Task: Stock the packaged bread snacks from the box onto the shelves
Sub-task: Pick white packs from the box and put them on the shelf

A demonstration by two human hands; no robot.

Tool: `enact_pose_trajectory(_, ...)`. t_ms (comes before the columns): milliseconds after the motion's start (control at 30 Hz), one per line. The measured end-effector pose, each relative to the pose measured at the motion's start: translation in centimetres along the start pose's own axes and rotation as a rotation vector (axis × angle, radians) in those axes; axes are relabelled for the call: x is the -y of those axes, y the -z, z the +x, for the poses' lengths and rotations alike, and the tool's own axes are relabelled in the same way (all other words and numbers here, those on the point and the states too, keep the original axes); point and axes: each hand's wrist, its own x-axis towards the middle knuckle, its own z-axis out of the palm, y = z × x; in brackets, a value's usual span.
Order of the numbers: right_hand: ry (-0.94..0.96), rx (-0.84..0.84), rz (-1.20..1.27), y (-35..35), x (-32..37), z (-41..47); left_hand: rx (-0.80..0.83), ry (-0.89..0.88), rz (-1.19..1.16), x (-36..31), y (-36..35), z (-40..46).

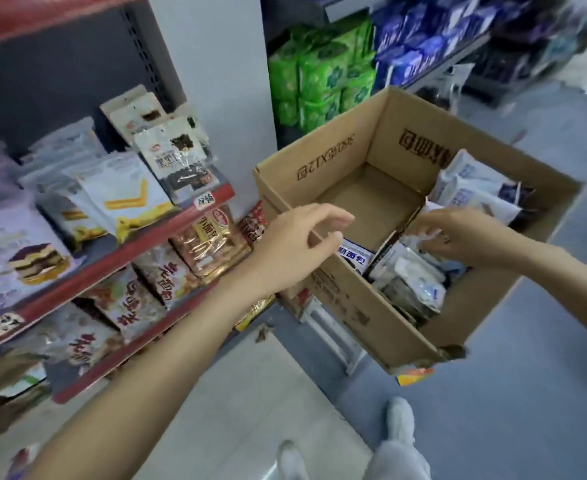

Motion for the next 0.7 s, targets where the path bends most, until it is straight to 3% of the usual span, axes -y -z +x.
enact_pose_trajectory(233, 0.108, 0.166, -0.184, -1.0, -10.9, 4.0, 0.192, 0.218, 0.144, 1.1, -7.6, 8.6)
enact_pose_trajectory(367, 0.084, 0.094, -0.183, -0.1, -17.3, 5.9, 0.172, 0.31, 0.109, 1.3, -12.5, 13.6)
enact_pose_trajectory(467, -0.024, 0.041, -0.188, 0.4, -21.6, 6.7, 0.178, 0.261, 0.17, 1.3, -16.8, 17.6)
enact_pose_trajectory(600, -0.198, 0.22, -0.174, 0.0, -25.4, 8.2, 0.276, 0.328, 0.111, 2.1, -22.8, 22.2)
enact_pose_trajectory(700, -0.143, 0.335, -0.154, -0.9, -26.0, 9.4, 0.366, 0.42, 0.101, 3.4, -26.1, 24.3)
